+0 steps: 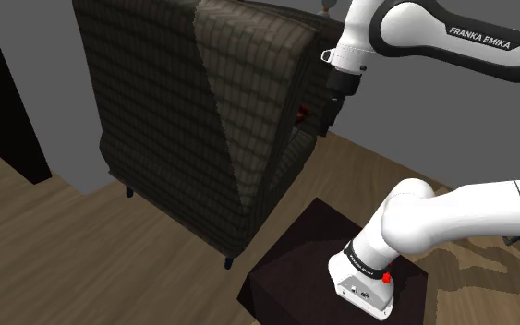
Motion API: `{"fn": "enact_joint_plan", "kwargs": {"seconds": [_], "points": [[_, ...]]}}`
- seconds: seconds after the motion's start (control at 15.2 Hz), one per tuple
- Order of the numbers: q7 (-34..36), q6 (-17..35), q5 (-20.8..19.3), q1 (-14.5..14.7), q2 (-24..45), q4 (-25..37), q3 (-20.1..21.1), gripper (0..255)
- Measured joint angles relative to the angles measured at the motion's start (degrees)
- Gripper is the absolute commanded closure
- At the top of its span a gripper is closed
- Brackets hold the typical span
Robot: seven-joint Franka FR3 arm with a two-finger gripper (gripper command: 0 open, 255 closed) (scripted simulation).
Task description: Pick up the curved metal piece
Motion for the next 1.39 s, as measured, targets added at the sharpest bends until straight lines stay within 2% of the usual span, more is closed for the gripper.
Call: {"fn": "enact_joint_plan", "kwargs": {"seconds": [0.13,0.26,0.79,1.25,1.39], "points": [[1.6,1.0,0.3,-0.6,0.6,-0.3,0.4,0],[7.5,4.9,1.1,-2.7,2.7,-1.2,1.7,0],[36.9,21.0,2.8,-12.7,12.7,-3.4,7.1,0],[62.8,33.3,0.6,-22.0,22.3,-3.1,10.0,0],[68.1,35.6,-0.2,-23.8,24.0,-3.1,10.2,0]]}}
